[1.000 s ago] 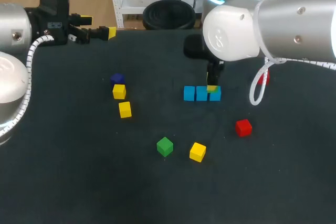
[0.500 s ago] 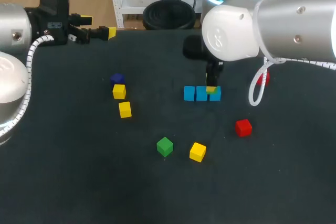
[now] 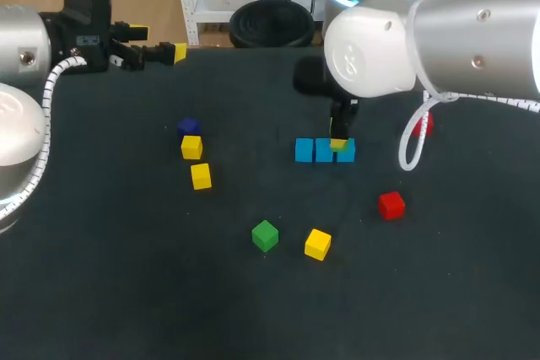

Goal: Place the blue cubes, place green cubes on the blue cubes, place the yellow cubes on the green cubes, then place the red cubes on the yellow cubes, and place purple cube on the red cubes.

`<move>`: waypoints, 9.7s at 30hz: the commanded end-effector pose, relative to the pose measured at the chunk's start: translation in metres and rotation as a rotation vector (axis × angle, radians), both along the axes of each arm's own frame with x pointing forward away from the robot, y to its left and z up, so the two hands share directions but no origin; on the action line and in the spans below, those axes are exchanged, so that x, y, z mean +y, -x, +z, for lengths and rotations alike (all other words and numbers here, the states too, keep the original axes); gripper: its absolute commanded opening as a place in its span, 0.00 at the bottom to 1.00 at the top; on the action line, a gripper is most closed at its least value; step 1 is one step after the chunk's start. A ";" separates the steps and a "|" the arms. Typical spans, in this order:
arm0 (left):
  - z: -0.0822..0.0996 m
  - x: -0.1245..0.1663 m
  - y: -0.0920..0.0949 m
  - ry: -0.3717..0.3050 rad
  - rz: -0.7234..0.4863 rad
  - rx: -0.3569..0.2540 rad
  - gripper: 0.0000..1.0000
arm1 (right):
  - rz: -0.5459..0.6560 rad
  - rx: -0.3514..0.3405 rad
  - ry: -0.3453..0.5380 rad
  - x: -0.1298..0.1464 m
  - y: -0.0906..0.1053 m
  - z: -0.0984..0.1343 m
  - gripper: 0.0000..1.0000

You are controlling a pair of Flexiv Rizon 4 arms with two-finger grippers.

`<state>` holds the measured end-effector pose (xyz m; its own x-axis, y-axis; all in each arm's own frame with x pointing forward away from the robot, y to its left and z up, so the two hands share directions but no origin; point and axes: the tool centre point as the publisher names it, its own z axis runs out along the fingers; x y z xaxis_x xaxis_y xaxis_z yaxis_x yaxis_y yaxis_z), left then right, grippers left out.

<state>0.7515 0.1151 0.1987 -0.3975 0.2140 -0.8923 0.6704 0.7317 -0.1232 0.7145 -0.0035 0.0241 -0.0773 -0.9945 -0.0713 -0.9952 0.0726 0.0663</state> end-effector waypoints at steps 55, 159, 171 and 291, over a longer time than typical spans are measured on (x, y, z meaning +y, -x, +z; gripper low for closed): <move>-0.001 0.001 0.000 0.006 -0.002 -0.006 1.00 | -0.613 -0.622 -0.766 -0.221 -0.033 0.190 1.00; -0.134 -0.100 0.229 -1.107 -0.618 0.544 1.00 | -0.578 -0.581 -0.744 -0.217 -0.033 0.186 1.00; -0.150 -0.116 0.221 -0.840 -0.387 0.597 1.00 | -0.578 -0.581 -0.744 -0.217 -0.033 0.186 1.00; -0.135 -0.208 0.042 -0.978 -0.978 0.395 0.00 | -0.578 -0.581 -0.744 -0.217 -0.033 0.186 1.00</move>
<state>0.7080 -0.0901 0.0670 0.0793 0.9919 -0.0989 0.9855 -0.0929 -0.1423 0.7471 -0.2208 0.2102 -0.2771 -0.5129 -0.8125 -0.7181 0.6724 -0.1796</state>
